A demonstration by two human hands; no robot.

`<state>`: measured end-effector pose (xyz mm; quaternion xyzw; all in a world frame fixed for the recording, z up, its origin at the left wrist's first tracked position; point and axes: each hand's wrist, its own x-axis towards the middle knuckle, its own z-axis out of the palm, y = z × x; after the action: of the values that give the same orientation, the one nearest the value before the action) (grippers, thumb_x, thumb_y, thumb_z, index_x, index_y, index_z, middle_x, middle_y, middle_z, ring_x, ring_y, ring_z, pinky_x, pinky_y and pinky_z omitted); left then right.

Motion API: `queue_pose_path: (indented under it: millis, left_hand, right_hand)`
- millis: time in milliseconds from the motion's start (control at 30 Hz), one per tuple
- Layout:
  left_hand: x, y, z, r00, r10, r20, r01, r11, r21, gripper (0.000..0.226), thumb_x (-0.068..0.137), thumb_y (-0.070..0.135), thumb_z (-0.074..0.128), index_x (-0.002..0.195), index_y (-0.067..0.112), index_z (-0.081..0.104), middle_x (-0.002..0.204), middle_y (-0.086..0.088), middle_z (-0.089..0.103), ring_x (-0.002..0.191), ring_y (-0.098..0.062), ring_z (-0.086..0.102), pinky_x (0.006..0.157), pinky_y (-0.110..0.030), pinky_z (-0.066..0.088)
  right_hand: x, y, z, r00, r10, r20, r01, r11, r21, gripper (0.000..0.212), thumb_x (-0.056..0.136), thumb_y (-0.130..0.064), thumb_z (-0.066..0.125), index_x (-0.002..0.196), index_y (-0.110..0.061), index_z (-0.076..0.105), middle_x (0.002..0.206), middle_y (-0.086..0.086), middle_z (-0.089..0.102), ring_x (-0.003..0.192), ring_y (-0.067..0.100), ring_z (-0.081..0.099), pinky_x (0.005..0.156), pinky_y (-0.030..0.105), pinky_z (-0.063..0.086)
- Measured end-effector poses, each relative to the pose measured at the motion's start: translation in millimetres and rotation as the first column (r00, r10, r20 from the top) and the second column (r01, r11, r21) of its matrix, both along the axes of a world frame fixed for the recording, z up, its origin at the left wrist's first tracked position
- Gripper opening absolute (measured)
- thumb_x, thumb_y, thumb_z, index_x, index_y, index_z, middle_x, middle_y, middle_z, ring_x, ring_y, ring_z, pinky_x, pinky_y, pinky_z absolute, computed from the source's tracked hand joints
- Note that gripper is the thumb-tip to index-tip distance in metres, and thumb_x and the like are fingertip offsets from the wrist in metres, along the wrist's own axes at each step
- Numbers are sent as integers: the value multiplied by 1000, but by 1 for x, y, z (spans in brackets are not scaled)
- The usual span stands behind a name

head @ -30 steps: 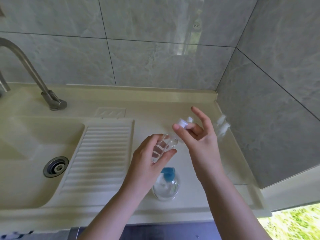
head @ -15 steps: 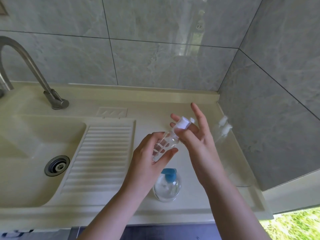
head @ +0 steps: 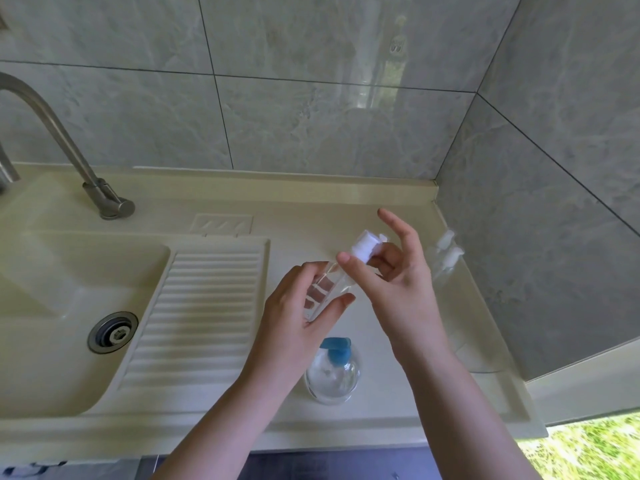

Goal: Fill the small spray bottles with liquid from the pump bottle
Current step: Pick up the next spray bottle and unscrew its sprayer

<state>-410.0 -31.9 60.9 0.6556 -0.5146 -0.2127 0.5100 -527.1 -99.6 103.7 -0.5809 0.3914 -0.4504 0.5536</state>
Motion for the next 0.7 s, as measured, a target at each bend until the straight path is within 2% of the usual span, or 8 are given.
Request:
queue_pose_path:
  millis: [67,100,167,233,300,400,567,700]
  left_hand:
    - [2,-1,-2,1000,0,8,0,1000,2,29,84,34,72,110,27,62,96,11,64,87,-8,61,73,-14,45]
    - [2,-1,-2,1000,-2,7,2,1000,2,29,84,36,72,110,27,62,97,11,65,87,-9,61,74,-16,46]
    - [1,-1,-2,1000,-2,-1,2,1000,-3,30,83,38,71,110,27,62,97,11,65,88,-9,62,74,-15,46]
    - [0,-1,-2,1000,3,0,-3,1000,-4,29,84,36,72,110,27,61,98,11,64,88,-9,61,75,-14,45]
    - [0,0,-2,1000,4,5,-4,1000,-1,29,84,34,73,109,27,61,98,11,63,89,-9,60,75,-13,44]
    - [2,0,-4,1000,8,-2,-8,1000,-1,27,85,32,73,109,27,61,97,11,63,89,-8,61,76,-13,44]
    - [5,1,-7,1000,15,-22,-15,1000,-3,27,86,33,71,110,28,61,101,12,65,93,-9,63,79,-17,47]
    - [10,5,-13,999,34,-28,-34,999,-6,29,85,35,71,111,28,62,99,10,66,92,-12,63,81,-25,49]
  right_hand:
    - [0,0,1,998,40,54,-42,999,33,64,88,-4,71,141,-31,45,101,7,74,99,10,70,85,21,53]
    - [-1,0,2,995,67,73,-71,996,56,68,87,-7,70,144,-31,41,106,2,75,103,9,69,88,21,53]
    - [0,1,4,994,86,69,-93,991,99,84,78,-23,77,149,-36,33,119,-6,71,108,4,66,88,19,53]
    - [1,2,3,1000,30,-3,-30,996,87,95,72,-34,88,150,-39,32,121,-9,65,106,0,65,79,13,52]
    - [2,1,-2,998,-44,-39,45,999,10,86,72,-27,87,144,-34,41,105,-7,64,98,5,67,79,17,52]
    - [1,0,-5,998,-59,2,59,997,-39,71,76,-13,85,136,-31,49,86,-7,67,89,14,68,84,26,54]
    - [-9,-4,6,989,-57,138,61,998,-26,62,89,-3,70,139,-31,48,108,15,72,107,23,67,98,33,51]
    - [-28,-10,20,945,-191,266,213,975,-57,56,92,1,65,140,-23,47,110,10,73,102,16,67,91,30,51]
